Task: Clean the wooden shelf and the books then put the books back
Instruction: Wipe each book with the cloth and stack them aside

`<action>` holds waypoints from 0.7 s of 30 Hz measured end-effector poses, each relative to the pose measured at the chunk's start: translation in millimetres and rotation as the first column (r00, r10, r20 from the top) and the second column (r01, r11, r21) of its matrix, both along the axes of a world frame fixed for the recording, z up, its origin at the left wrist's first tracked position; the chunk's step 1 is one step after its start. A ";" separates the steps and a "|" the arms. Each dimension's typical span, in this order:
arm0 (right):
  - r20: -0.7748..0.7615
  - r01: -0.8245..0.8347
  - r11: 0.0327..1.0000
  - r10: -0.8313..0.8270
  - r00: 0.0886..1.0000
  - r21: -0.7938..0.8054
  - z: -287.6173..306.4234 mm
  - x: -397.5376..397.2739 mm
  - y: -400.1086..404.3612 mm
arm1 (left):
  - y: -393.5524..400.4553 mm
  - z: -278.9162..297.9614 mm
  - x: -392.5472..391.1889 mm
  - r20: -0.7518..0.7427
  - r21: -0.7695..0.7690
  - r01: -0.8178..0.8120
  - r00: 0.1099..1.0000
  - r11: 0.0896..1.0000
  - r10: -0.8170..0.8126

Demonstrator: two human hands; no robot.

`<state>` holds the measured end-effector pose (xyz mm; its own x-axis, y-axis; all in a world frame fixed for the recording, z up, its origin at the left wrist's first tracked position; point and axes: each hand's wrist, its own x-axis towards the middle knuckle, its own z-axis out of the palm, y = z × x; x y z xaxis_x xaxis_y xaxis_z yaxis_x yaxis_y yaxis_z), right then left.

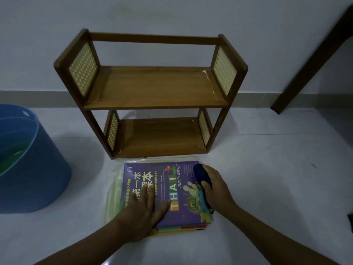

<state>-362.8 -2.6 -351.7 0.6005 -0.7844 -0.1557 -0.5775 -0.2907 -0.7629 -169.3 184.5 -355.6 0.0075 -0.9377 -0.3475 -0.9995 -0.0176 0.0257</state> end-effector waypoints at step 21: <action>0.235 0.463 0.839 -0.530 0.815 0.285 27.8 -12.2 -38.9 | -26.1 196.1 30.7 -0.679 -0.164 -0.411 0.706 0.897 0.199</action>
